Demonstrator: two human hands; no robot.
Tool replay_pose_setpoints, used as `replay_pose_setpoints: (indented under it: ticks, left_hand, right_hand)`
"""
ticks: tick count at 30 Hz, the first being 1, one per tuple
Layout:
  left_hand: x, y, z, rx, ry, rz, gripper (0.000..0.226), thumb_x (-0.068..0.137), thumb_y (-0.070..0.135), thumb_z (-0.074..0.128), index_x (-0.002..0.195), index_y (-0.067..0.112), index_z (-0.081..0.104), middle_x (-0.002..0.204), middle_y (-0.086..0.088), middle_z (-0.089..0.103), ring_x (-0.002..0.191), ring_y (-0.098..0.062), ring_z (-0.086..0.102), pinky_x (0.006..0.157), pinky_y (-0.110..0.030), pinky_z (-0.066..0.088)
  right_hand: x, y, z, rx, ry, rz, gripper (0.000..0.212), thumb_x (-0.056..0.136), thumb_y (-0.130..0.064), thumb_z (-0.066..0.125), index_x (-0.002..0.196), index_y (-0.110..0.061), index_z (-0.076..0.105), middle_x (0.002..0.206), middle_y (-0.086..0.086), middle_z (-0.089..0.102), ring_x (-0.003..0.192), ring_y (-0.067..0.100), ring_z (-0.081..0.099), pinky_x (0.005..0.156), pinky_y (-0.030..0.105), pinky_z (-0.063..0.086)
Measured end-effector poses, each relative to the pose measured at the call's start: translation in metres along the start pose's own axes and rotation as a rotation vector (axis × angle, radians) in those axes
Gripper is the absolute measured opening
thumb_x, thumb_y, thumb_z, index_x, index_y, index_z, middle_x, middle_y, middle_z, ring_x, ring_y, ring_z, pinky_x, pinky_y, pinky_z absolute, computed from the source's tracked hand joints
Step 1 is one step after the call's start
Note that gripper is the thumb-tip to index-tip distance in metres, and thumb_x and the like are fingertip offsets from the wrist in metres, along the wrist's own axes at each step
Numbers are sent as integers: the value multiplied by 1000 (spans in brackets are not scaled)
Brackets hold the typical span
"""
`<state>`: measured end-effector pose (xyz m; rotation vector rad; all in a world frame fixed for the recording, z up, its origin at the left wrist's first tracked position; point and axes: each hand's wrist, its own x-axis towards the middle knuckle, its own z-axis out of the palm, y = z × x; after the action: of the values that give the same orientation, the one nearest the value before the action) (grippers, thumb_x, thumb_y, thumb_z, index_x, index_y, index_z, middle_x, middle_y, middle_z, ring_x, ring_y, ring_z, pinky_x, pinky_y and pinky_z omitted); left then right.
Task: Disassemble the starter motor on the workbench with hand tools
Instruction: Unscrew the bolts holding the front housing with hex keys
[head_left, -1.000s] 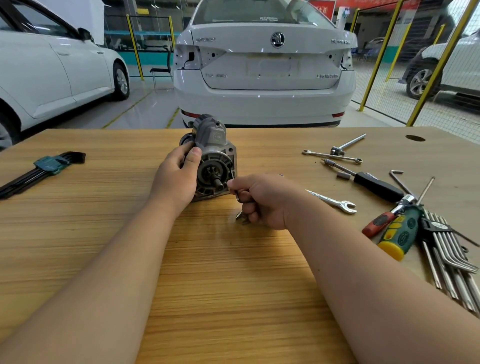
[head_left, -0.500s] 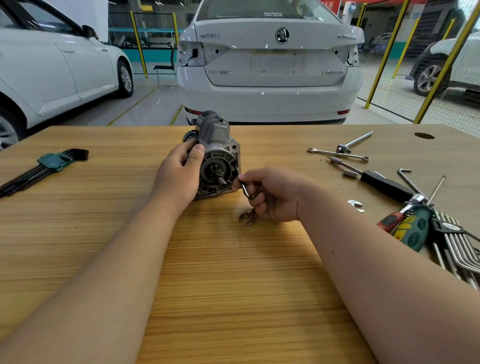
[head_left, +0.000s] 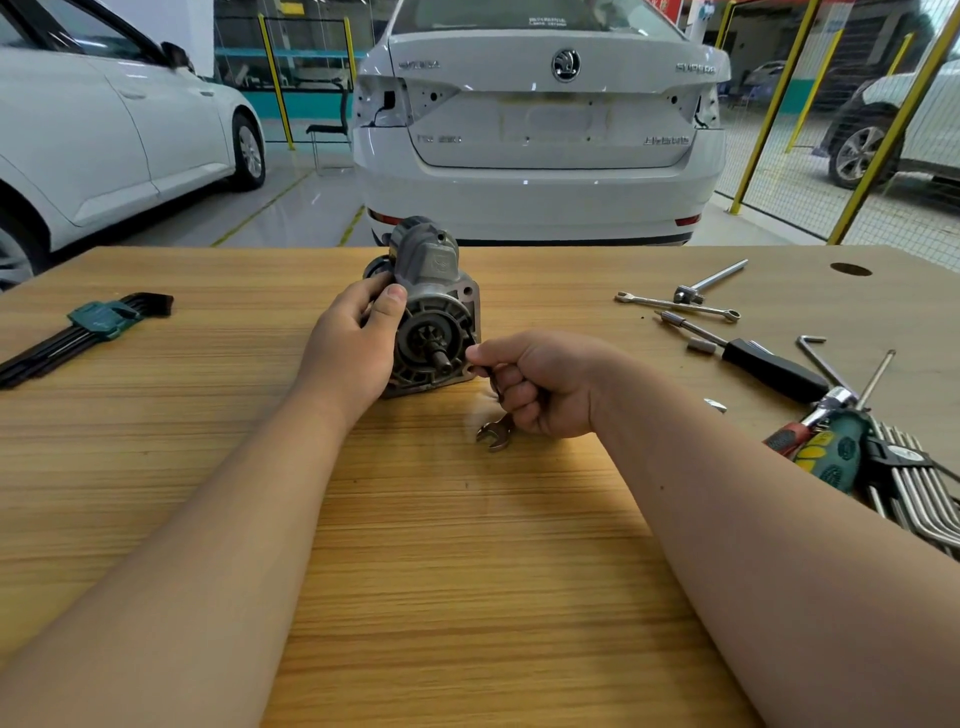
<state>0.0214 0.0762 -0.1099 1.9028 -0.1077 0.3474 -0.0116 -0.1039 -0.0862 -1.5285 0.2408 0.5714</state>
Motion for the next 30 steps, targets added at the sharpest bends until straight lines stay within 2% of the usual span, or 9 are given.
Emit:
replay_pose_setpoints:
  ticks: [3, 9, 13, 15, 20, 23, 27, 30]
  left_hand:
    - [0, 0, -1, -2, 1, -6, 41, 99, 47, 45, 137, 32, 52, 135, 7, 56, 119, -9, 49, 87, -23, 37]
    - [-1, 1, -1, 5, -5, -5, 42, 99, 47, 44, 137, 32, 52, 135, 5, 56, 120, -12, 50, 88, -26, 38]
    - [-1, 1, -1, 5, -4, -6, 42, 99, 48, 45, 137, 31, 52, 133, 4, 57, 121, -14, 51, 90, -27, 39]
    - [-1, 0, -1, 6, -4, -12, 42, 99, 48, 45, 136, 31, 53, 133, 4, 57, 121, -14, 51, 90, -27, 39]
    - [-1, 1, 0, 0, -3, -17, 43, 99, 49, 44, 137, 32, 52, 135, 5, 55, 122, -14, 50, 89, -27, 38]
    - [-1, 0, 0, -6, -6, -19, 44, 98, 50, 44, 137, 32, 51, 136, 5, 55, 123, -14, 49, 89, -27, 38]
    - [-1, 0, 0, -11, -7, -16, 44, 98, 51, 44, 137, 32, 52, 134, 6, 56, 117, -10, 49, 80, -19, 37]
    - [-1, 0, -1, -18, -5, -15, 43, 98, 50, 45, 137, 33, 51, 134, 7, 55, 119, -10, 49, 86, -24, 38]
  right_hand:
    - [2, 0, 5, -56, 72, -30, 32, 89, -26, 67, 64, -19, 50, 44, -8, 38, 34, 5, 33, 37, 17, 28]
    - [2, 1, 21, -118, 146, -155, 27, 91, -30, 64, 70, -18, 52, 49, -6, 46, 37, 6, 39, 37, 19, 29]
    - [-3, 2, 24, -13, 42, -141, 17, 98, -28, 56, 90, -13, 56, 63, -1, 61, 39, 4, 38, 34, 14, 26]
    - [-4, 3, 21, 46, 5, -118, 18, 100, -27, 51, 90, -13, 57, 63, -2, 63, 39, 3, 38, 35, 13, 26]
    - [-4, 0, 9, 219, -38, -104, 28, 101, -23, 42, 86, -12, 63, 62, -3, 63, 39, 2, 42, 32, 14, 31]
    - [-2, -1, 9, 149, -35, -107, 26, 100, -24, 46, 85, -13, 64, 61, -5, 62, 37, 2, 39, 32, 15, 27]
    - [2, 0, 12, 47, 50, -111, 22, 96, -26, 56, 77, -15, 60, 58, -4, 51, 37, 4, 36, 34, 16, 25]
    - [4, 1, 12, -14, 136, -143, 25, 91, -25, 64, 70, -15, 55, 49, -4, 46, 36, 6, 34, 36, 18, 25]
